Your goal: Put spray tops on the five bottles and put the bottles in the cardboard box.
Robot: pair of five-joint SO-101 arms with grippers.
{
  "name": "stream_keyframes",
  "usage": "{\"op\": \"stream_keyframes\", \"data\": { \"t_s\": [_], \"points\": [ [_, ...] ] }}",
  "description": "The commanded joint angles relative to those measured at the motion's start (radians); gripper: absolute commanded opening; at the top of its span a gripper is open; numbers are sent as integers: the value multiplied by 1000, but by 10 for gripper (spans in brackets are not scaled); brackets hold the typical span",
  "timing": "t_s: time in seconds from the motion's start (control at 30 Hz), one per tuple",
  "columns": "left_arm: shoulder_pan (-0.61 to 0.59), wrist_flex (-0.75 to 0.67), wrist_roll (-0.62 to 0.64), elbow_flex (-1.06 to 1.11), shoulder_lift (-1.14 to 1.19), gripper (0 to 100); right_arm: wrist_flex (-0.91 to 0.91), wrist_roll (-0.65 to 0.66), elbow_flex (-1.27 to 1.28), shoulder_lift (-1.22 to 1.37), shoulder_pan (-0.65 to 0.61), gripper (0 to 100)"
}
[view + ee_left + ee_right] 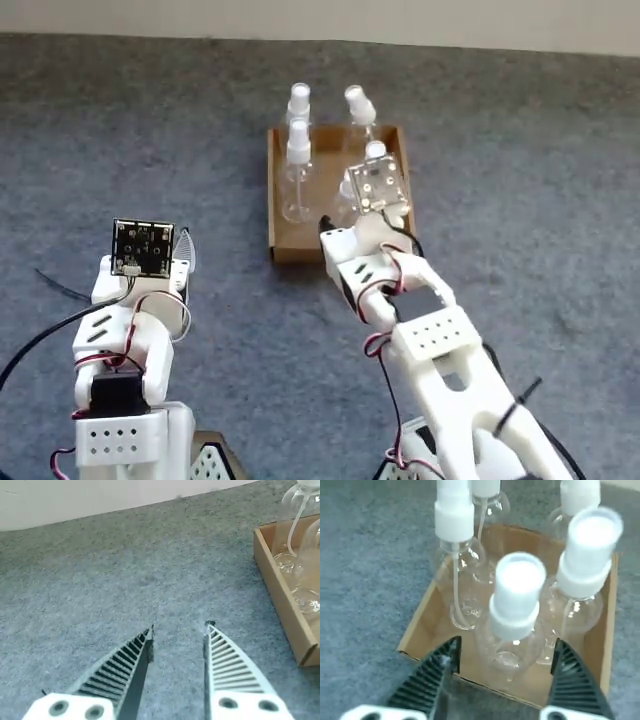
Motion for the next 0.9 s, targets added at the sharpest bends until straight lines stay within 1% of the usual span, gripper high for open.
{"op": "stream_keyframes", "data": {
  "t_s": [0.0,0.13,0.27,0.37,0.43,0.5,0.6,0.7,0.77,0.87],
  "points": [
    [-10,-23,-6,-4,-10,150,54,11,-7,-151,-12,220],
    [-10,-23,-6,-4,-10,149,163,11,65,-265,-10,211],
    [-10,-25,-6,-7,-10,149,219,11,176,-400,24,118],
    [-18,-20,-6,-5,-10,150,222,12,283,-513,99,64],
    [-18,-18,-8,-5,-12,150,222,63,360,-585,148,49],
    [-18,-8,-9,-5,-27,151,223,158,447,-656,188,47],
    [-18,83,-9,-7,-116,151,223,264,582,-765,260,47],
    [-18,229,-11,-1,-268,151,223,276,696,-883,344,47],
    [-18,295,-11,4,-309,151,236,273,759,-951,381,47],
    [-18,316,-11,54,-259,151,383,278,809,-1046,400,47]
  ]
}}
